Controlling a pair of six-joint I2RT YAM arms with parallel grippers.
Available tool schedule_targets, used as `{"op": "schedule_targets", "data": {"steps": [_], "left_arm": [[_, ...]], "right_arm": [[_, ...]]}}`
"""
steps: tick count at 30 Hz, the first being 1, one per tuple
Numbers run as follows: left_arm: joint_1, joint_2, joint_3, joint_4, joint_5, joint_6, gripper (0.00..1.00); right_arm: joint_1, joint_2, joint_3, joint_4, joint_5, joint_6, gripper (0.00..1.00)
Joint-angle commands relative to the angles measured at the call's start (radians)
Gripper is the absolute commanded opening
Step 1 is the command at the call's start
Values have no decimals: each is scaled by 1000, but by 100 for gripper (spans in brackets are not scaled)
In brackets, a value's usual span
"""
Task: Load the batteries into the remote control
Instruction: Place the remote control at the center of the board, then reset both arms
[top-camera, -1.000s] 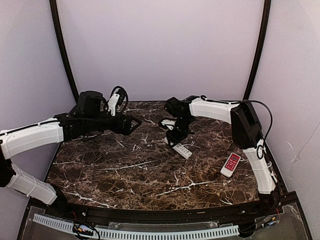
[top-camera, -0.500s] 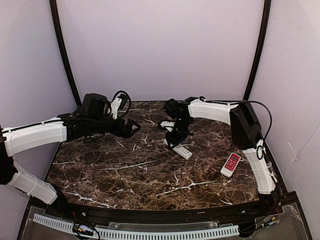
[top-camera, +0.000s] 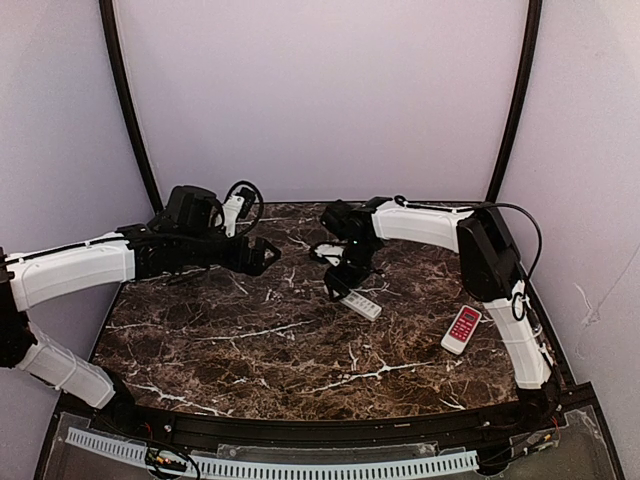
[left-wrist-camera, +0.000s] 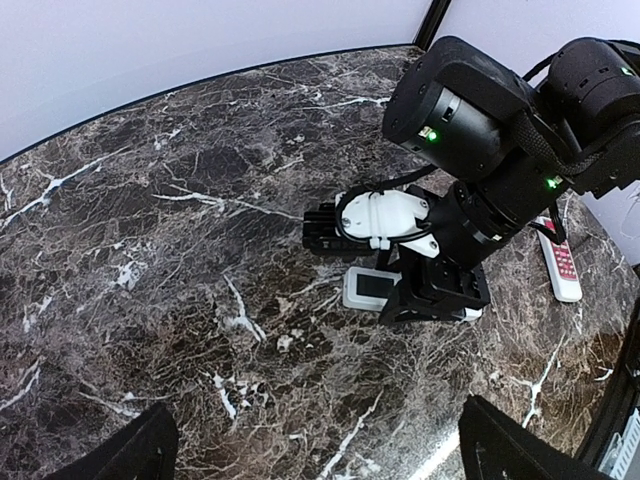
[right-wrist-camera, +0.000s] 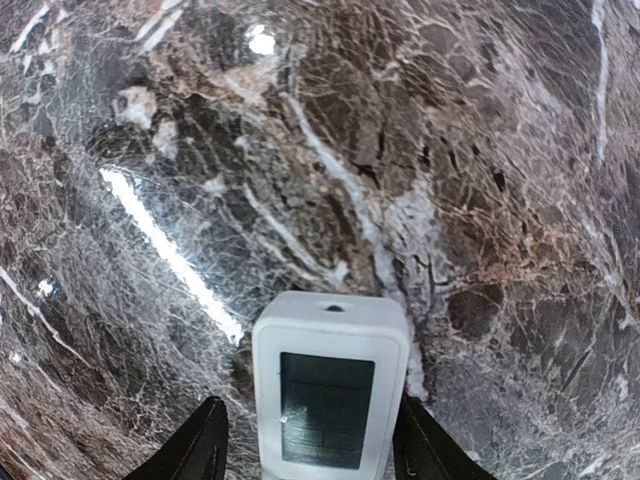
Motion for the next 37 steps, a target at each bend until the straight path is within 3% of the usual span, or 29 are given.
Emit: {"op": "schedule_targets", "data": {"steps": [1,10,17,22,28,37], "left_arm": [[13,12,41,-38,-10,-17,99],[122,159,282,-195,47,-67,99],[199,240,405,-251,21,-77,99],[205,287,348,-196,50,-107,99],[205,321,228,-67,129,-182,99],[205,346,181,-8,169,-163,98]], "right_arm": [[7,-29,-46,48,-27,1,58],[-132,-390,-292,377,-235,70,68],[-361,-669,-627,646,-392,185,88],[-449,-784,-842,777,-413,241,94],[-464,-847,-1074,953,-435,318,99],[-464,-856,-1147,1083,-480,365,99]]}}
